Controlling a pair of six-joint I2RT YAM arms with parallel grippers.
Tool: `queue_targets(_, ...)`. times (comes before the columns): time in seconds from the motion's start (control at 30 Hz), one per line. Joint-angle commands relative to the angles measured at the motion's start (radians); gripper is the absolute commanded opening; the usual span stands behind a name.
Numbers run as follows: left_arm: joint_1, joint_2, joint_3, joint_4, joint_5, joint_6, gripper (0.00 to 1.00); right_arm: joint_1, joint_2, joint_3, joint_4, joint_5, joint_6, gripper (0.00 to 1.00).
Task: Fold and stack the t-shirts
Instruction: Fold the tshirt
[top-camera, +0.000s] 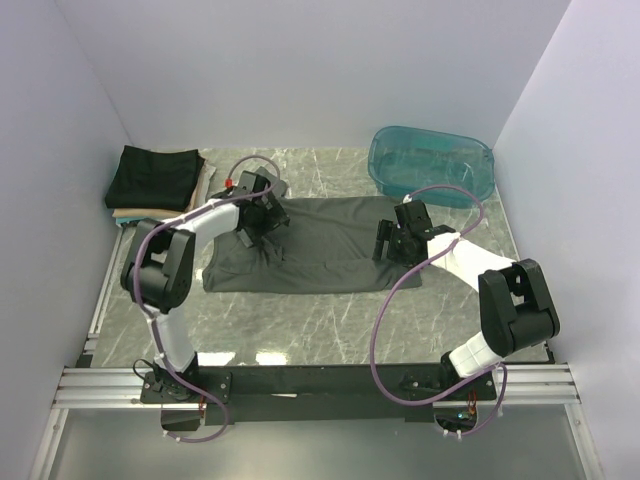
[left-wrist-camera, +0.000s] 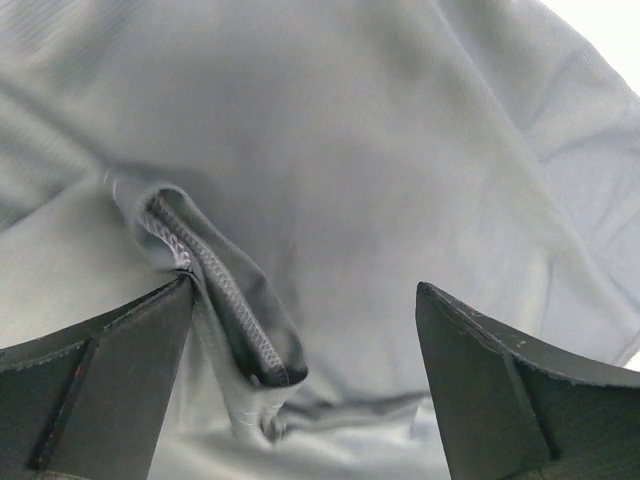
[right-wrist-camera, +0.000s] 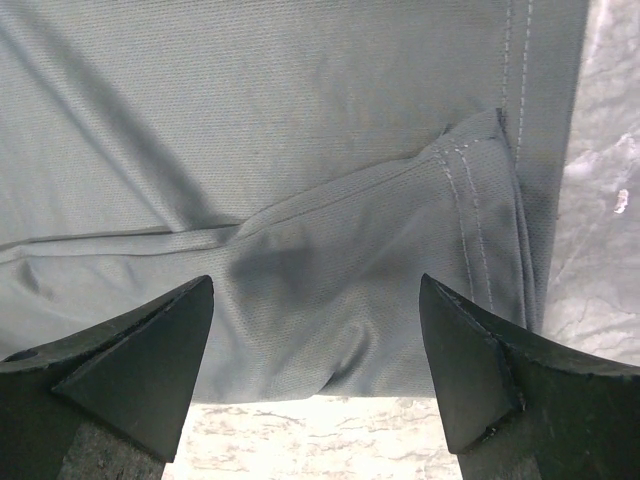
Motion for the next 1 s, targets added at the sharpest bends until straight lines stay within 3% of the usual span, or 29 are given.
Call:
queue_targets(0.0,-0.002,0.056,0.068,0.054,0.033,0.032,0.97,-0.004,0.009,0.03,-0.01,0.041,-0.016,0.89)
queue_targets(0.27,-0.013,0.048,0.105,0.111,0.057,0.013,0.97,-0.004,-0.001,0.027,-0.013,0.058,-0.019,0.89)
queue_targets(0.7,-0.036,0.077,0.25,-0.039,-0.101,0.049,0.98,-0.004,-0.027,0.037,-0.021,0.075,-0.009,0.9)
queue_targets(0.87,-0.034,-0.048,0.183,-0.059,-0.173,0.042,0.99,-0.004,-0.078,0.04,-0.035,0.104,0.001,0.9)
queue_targets(0.97,-0.028,-0.16,0.065,-0.055,-0.205,0.015,1.0,-0.002,-0.107,0.019,-0.033,0.119,0.008,0.9)
